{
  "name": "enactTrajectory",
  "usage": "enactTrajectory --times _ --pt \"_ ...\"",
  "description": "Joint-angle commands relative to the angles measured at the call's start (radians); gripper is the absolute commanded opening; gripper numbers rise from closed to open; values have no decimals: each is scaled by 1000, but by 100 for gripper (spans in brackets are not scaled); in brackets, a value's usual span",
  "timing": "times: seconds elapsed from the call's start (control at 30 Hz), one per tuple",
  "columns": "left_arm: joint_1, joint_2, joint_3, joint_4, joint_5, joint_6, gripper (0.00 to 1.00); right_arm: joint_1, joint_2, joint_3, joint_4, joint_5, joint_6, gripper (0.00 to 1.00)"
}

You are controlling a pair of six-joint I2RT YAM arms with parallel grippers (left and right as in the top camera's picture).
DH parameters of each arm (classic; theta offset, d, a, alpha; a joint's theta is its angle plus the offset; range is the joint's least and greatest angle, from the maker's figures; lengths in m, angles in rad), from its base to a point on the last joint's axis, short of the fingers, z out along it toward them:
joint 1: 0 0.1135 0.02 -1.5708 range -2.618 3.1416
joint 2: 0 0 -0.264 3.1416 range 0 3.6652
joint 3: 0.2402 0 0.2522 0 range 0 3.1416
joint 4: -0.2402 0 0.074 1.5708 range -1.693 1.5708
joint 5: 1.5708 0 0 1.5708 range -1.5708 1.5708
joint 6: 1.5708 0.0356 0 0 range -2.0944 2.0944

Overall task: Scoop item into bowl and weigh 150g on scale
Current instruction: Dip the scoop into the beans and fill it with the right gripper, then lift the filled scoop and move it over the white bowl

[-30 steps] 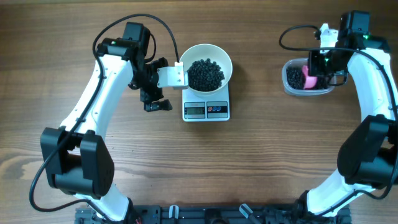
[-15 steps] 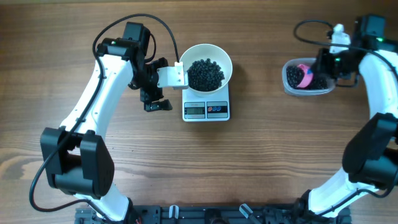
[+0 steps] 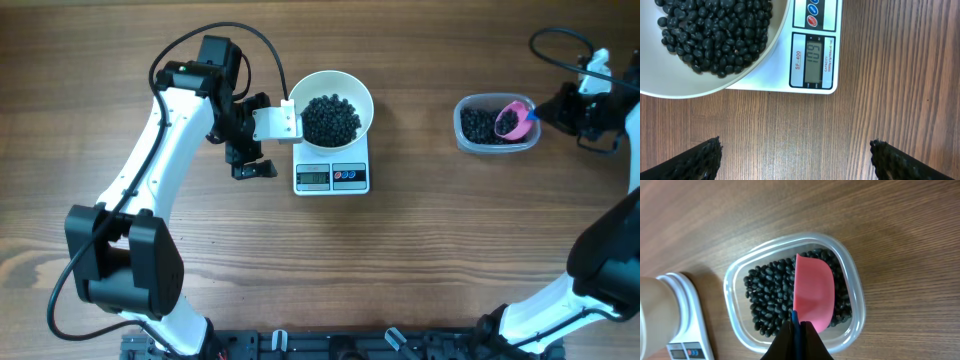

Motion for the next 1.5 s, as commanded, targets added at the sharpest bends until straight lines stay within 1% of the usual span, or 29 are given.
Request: enactTrajectory --times 0.0,0.1,0.47,0.57,0.67,1.0,1.1,1.17,1.23,1.3,1.47 --pt "6 2 -8 -1 27 19 100 -29 -70 5 0 -95 -11 4" --pt "6 2 -8 -1 27 19 100 -41 -80 5 -1 -144 -10 4" --pt "6 2 -8 -1 27 19 100 -47 -81 5 25 -431 -11 4" --pt "6 2 -8 -1 27 19 100 -17 -81 5 57 -502 -10 4" --pt "6 2 -8 -1 27 19 100 53 -81 5 101 -534 -6 4" --pt "6 2 -8 -1 27 19 100 389 -81 5 286 -532 -8 5" --pt "6 2 -8 -1 27 19 100 463 -81 5 314 -521 -12 4" --pt "6 2 -8 -1 27 19 100 510 -81 5 317 -482 -42 4" --pt "6 2 -8 -1 27 19 100 560 -81 5 316 -402 -91 4" --pt "5 2 -8 -1 27 19 100 593 -82 5 322 -327 -95 4" --pt "6 2 -8 -1 27 19 100 663 -98 5 332 -220 -177 4"
